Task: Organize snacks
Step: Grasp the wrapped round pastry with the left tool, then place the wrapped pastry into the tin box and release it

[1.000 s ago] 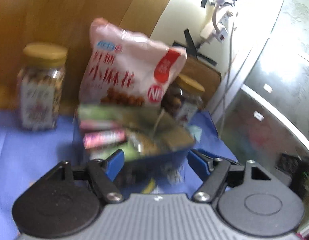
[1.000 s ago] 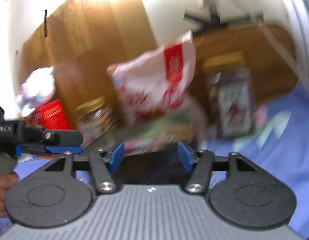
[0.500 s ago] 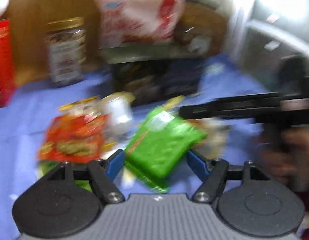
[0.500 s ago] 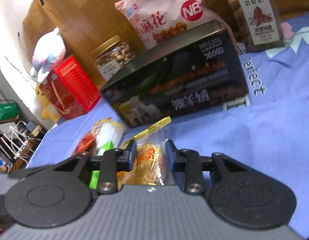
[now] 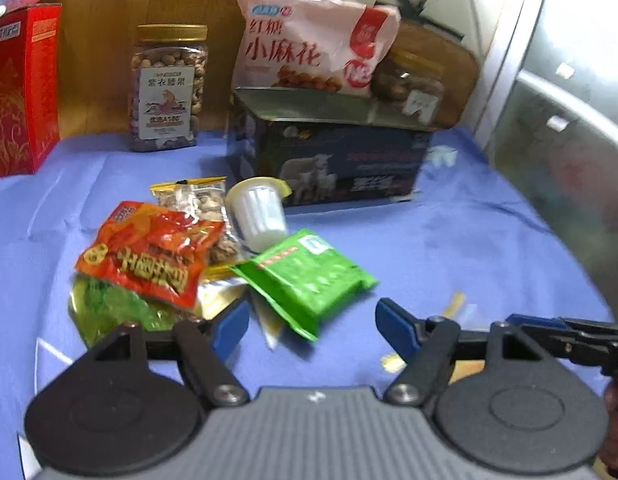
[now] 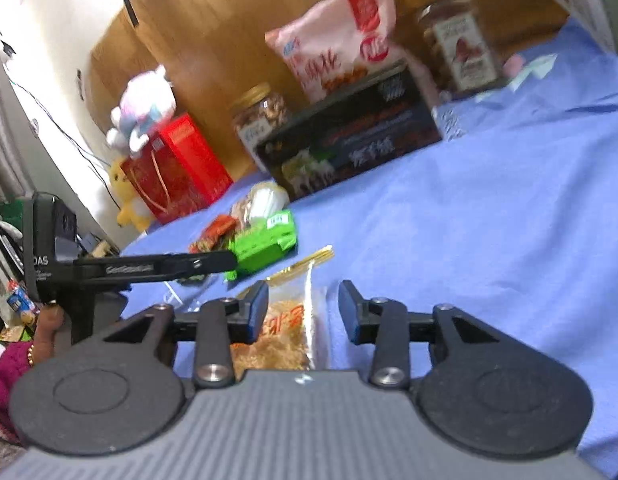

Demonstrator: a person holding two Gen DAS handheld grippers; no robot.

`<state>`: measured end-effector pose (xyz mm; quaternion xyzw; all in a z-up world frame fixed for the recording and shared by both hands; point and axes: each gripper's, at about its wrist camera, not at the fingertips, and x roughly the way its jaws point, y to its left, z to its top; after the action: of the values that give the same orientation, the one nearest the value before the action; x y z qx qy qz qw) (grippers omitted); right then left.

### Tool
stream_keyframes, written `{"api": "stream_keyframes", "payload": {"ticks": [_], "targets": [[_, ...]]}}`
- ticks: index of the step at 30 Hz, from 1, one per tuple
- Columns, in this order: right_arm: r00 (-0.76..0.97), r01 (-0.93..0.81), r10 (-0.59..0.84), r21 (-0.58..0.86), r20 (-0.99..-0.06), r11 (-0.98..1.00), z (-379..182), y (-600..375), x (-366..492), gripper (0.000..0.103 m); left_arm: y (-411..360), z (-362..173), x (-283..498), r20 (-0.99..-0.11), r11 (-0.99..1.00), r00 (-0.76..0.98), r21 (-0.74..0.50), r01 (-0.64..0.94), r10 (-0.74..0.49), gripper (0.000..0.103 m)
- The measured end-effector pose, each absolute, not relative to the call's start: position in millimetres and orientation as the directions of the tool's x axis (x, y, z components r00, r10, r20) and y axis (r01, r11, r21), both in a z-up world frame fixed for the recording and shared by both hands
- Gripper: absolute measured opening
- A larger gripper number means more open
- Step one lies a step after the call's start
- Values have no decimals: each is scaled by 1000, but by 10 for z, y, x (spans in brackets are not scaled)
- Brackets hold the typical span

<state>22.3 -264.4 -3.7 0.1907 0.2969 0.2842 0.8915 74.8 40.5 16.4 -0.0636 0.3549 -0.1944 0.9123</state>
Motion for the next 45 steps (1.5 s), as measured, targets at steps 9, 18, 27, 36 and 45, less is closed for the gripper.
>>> {"api": "stream_keyframes", "payload": {"ticks": [9,18,27,36,45], "targets": [[540,-481,700,511,-467,712,-134,-2726,-120,57,80,271,722,-560,804,580,-354,478,-592,81],[552,-465,690,514,-468,721,-212,-2632,67,24,-251,86,664,-644,786,483,-331,522,-593,59],[699,-405,612,501,-370,765,-145,-2800,262,37,41,119,315,-636,780,467,-397,484,-614,70],[642,-581,623,248,-446,775,-143,-2528,-49,71,133,83,538,-611,744,425,-526,413,-668,70],[663,-602,561,91,-495,793,-199,-2302,-53,40,-73,54,504,-635,744,400,-485,459,-661,50]]}}
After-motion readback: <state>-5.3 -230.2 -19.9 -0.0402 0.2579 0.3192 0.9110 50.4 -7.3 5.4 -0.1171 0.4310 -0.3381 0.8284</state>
